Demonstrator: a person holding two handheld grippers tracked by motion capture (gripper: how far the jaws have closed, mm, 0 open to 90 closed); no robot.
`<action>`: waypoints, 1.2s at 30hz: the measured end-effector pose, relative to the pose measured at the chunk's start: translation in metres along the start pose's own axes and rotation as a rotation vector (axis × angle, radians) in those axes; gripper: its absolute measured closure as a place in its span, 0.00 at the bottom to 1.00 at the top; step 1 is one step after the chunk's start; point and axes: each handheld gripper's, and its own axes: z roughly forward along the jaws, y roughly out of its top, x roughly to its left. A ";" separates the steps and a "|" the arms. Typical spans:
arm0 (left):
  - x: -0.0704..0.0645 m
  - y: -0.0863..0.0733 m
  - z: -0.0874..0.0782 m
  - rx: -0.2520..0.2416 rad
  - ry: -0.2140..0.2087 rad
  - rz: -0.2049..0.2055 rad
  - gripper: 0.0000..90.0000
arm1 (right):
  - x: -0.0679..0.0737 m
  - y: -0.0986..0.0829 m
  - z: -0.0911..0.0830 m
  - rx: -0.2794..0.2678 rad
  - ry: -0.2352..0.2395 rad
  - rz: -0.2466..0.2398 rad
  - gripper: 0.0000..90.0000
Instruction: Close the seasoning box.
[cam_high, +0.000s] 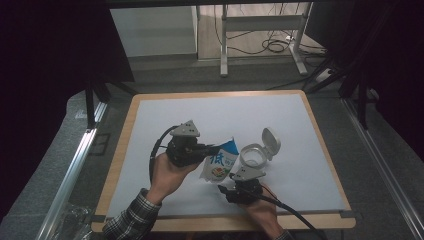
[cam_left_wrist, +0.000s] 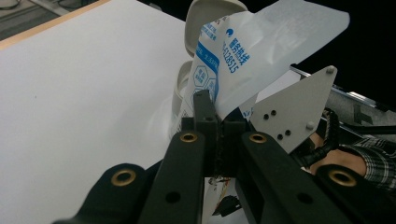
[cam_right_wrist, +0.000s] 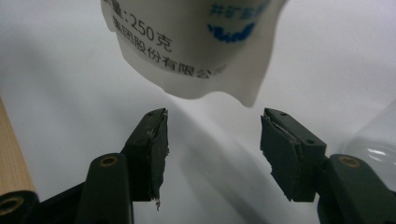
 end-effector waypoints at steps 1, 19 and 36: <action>0.000 0.001 0.000 0.000 -0.001 -0.001 1.00 | 0.001 0.001 0.001 -0.003 -0.003 -0.002 0.46; -0.002 0.006 -0.005 0.010 -0.001 -0.008 1.00 | 0.006 0.008 0.012 -0.062 -0.032 -0.009 0.46; -0.004 0.012 -0.001 0.028 -0.007 -0.015 1.00 | 0.008 0.010 0.014 -0.119 -0.094 -0.052 0.46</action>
